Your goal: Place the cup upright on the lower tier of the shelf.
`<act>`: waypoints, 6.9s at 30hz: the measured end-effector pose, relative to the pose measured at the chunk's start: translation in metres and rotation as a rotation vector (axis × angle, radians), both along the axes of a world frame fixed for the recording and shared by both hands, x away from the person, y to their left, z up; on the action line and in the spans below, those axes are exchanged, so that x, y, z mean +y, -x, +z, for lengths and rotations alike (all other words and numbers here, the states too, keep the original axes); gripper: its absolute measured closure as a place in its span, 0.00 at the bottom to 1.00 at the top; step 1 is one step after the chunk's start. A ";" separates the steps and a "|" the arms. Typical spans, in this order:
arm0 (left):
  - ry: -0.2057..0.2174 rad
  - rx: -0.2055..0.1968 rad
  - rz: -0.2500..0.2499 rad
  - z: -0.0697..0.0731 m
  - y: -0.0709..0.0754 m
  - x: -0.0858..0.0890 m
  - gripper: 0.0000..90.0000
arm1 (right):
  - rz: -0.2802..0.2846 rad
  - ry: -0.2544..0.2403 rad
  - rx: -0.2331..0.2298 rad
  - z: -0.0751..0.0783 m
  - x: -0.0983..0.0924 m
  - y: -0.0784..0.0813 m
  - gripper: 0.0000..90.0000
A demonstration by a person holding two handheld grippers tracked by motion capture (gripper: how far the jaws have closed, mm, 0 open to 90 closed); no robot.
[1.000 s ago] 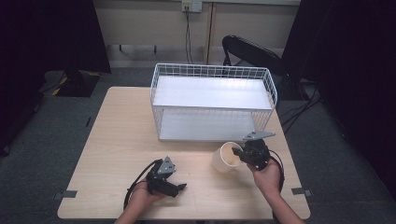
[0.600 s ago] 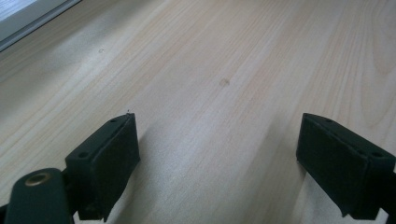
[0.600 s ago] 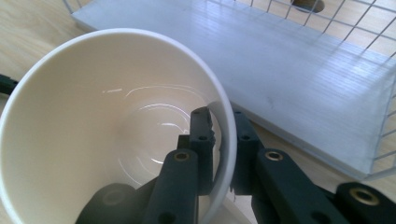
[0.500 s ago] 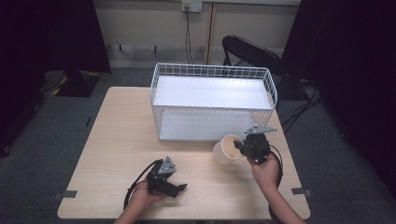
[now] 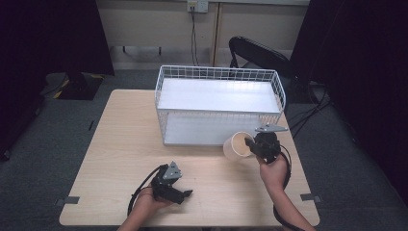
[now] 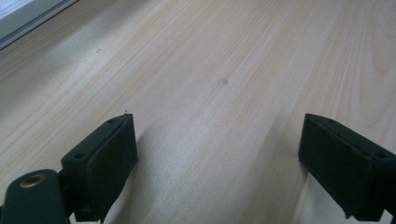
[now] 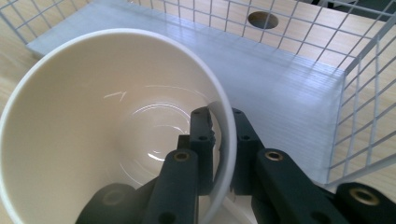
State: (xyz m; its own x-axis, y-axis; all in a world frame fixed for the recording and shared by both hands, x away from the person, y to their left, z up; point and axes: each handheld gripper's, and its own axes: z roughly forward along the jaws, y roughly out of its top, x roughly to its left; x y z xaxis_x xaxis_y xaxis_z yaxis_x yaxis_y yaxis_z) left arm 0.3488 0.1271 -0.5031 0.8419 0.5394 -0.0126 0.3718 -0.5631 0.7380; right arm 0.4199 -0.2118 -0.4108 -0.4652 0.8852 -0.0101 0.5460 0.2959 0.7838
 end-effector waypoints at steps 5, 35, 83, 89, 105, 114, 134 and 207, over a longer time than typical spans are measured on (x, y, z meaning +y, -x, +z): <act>0.000 0.000 0.000 0.000 0.000 0.000 0.12 | -0.021 -0.004 -0.011 0.000 -0.001 -0.003 0.93; -0.008 0.004 0.014 0.000 -0.001 0.000 0.09 | -0.117 0.007 -0.073 -0.006 0.008 -0.025 0.93; -0.008 0.004 0.016 0.000 -0.001 0.000 0.08 | -0.246 0.028 -0.154 -0.030 0.021 -0.058 0.92; -0.007 0.004 0.016 0.000 -0.001 0.000 0.08 | -0.251 0.012 -0.158 -0.027 0.023 -0.060 0.86; -0.008 0.004 0.019 0.000 0.000 0.000 0.08 | -0.235 -0.074 -0.192 -0.018 0.017 -0.058 0.40; -0.010 0.004 0.022 0.000 0.000 0.000 0.08 | -0.175 -0.159 -0.197 -0.014 0.017 -0.042 0.24; -0.013 0.003 0.026 0.000 0.000 0.000 0.08 | -0.150 -0.103 -0.135 -0.033 0.020 -0.037 0.18; -0.012 0.005 0.027 0.000 0.000 0.000 0.08 | -0.054 -0.095 -0.080 -0.012 0.005 -0.026 0.15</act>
